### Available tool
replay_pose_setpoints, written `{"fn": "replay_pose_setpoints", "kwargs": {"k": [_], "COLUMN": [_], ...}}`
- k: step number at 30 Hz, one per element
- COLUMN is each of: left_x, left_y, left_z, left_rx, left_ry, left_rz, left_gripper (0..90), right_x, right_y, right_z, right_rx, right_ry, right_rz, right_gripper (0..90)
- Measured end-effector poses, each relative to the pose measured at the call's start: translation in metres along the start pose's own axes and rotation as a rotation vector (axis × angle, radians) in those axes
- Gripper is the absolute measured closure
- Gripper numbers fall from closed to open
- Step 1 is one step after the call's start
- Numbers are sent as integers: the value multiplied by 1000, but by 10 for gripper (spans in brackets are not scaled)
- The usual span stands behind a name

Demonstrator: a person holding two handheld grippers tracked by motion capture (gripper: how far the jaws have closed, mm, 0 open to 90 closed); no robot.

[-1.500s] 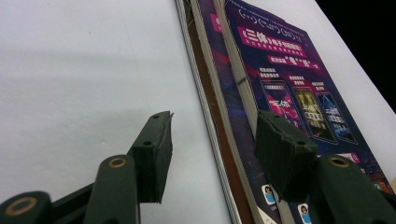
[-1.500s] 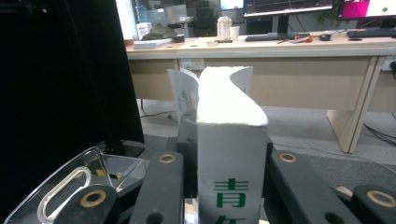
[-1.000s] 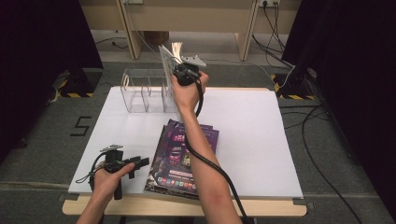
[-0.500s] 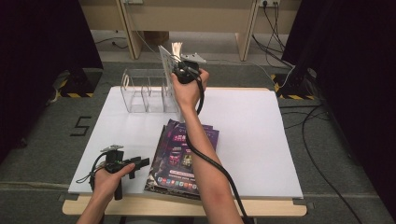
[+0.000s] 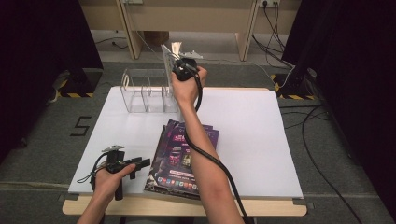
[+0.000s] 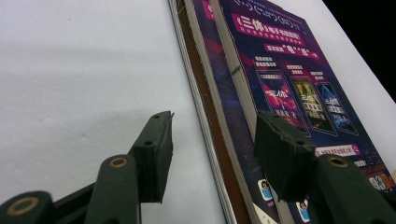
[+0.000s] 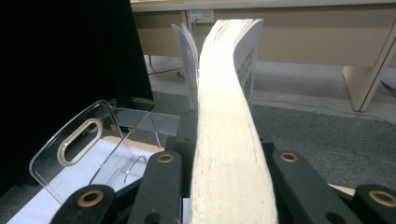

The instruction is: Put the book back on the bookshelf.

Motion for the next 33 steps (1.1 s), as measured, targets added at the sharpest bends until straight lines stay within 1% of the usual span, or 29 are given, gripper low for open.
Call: {"fn": "replay_pose_setpoints", "kwargs": {"k": [1,2,4,5,6,7,9,13,16,21,22,26,27,30,32,33], "left_x": [0,0,0,0,0,0,0,0,1,1,1,0,0,1,2,2], "left_y": [0,0,0,0,0,0,0,0,1,1,1,1,1,1,2,2], "left_z": [0,1,1,1,0,0,0,0,1,0,1,1,1,1,1,1], "left_rx": [1,1,2,3,5,4,4,3,6,6,7,4,4,4,3,4], "left_ry": [2,1,-1,-3,-4,-3,-4,-3,-5,-6,-7,-7,-8,-9,-10,-8], "left_rz": [2,2,3,3,1,1,-1,0,-3,-4,-4,0,-1,-1,-6,-7], "left_gripper": [465,465,465,465,465,465,465,466,466,466,466,466,466,466,466,466], "right_x": [0,0,1,2,3,4,5,6,5,-1,-3,-5,-6,-8,-11,-11], "right_y": [0,0,-1,-1,0,0,1,4,5,7,7,8,9,7,3,1], "right_z": [0,0,0,0,-1,-1,-2,-1,-1,-2,-2,-1,-1,2,4,5], "right_rx": [-1,8,13,14,10,-4,1,5,-9,-19,-12,-25,-16,-20,0,-8], "right_ry": [-2,-3,4,-2,-4,-1,3,-5,-15,-40,-42,-49,-48,-56,-67,-74], "right_rz": [2,-8,-15,-21,-25,-37,-47,-77,-103,-115,-115,-124,-123,-123,-124,-132], "right_gripper": [739,741,742,743,743,743,744,745,744,744,744,744,744,744,743,742]}}
Point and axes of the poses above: each handheld gripper's, and its own axes: x roughly backward along the jaws, y roughly out of its top, z roughly to its left, the point moved 5 cm from there along -x, roughly forward along the jaws, and after that the axes turned 7 degrees about x, right-handed, at the moved point
